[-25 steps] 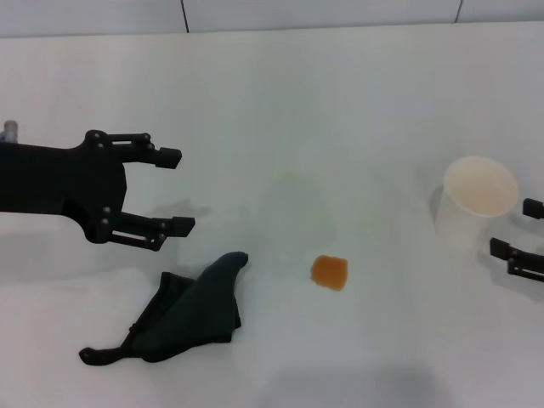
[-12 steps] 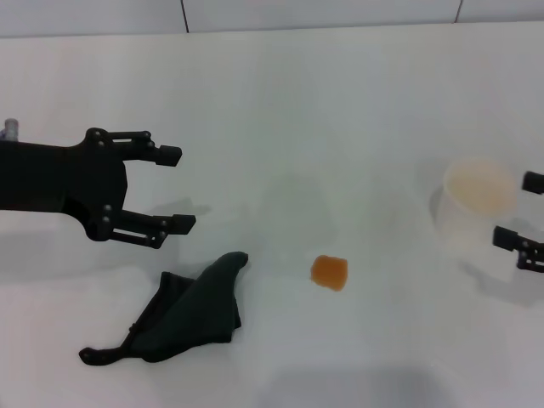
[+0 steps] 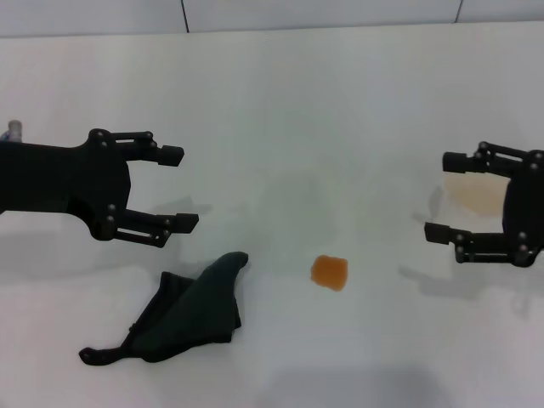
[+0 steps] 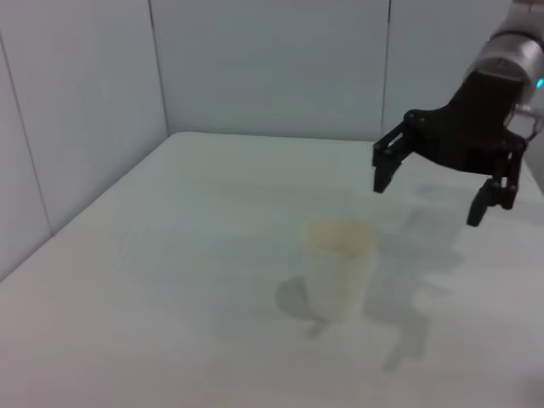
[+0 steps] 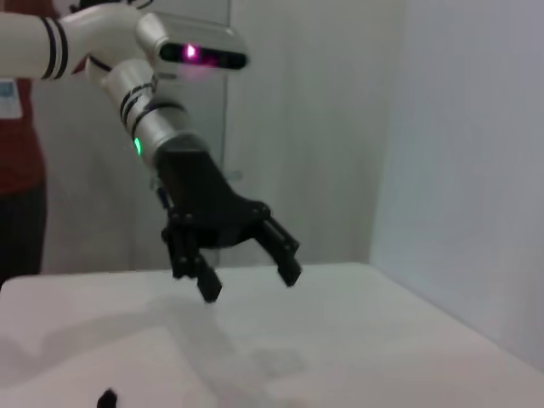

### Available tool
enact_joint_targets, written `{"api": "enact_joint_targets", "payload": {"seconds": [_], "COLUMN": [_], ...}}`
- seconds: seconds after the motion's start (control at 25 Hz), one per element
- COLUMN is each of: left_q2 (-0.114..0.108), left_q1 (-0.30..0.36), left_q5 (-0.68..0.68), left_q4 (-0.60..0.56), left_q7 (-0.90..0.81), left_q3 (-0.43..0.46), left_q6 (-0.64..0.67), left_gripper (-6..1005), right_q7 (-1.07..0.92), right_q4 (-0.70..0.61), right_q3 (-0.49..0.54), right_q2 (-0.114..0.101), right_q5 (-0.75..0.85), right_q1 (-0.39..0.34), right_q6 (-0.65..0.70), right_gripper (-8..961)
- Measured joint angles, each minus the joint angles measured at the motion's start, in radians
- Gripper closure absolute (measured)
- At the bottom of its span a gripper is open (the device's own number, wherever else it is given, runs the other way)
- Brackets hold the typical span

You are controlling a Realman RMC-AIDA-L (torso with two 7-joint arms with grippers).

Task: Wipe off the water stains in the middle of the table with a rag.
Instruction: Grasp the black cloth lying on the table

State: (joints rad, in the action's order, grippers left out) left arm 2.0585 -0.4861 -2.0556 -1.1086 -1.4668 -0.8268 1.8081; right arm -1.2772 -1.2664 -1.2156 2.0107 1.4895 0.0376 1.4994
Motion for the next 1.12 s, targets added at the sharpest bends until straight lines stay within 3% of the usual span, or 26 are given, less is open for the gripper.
{"api": "enact_joint_targets", "payload": {"seconds": [0.08, 0.32, 0.88, 1.12], "left_q2": [0.000, 0.000, 0.004, -0.002], "left_q1": [0.000, 0.001, -0.029, -0.039], "left_q5": [0.000, -0.018, -0.080, -0.118], "left_q4": [0.000, 0.000, -0.008, -0.029], "left_q7": [0.000, -0.002, -0.048, -0.112], "left_q3": [0.000, 0.000, -0.013, -0.053], "left_q6": [0.000, -0.001, 0.006, 0.007], "left_gripper": [121, 121, 122, 122], "right_q7": [-0.060, -0.148, -0.391, -0.432], "right_q4": [-0.012, -0.041, -0.229, -0.271], "right_q3": [0.012, 0.064, 0.121, 0.127], "right_q2": [-0.001, -0.002, -0.005, -0.004], "right_q5": [0.065, 0.166, 0.416, 0.446], "right_q1": [0.046, 0.087, 0.094, 0.101], "right_q6": [-0.009, -0.010, 0.061, 0.089], "right_gripper": [122, 124, 126, 126]}}
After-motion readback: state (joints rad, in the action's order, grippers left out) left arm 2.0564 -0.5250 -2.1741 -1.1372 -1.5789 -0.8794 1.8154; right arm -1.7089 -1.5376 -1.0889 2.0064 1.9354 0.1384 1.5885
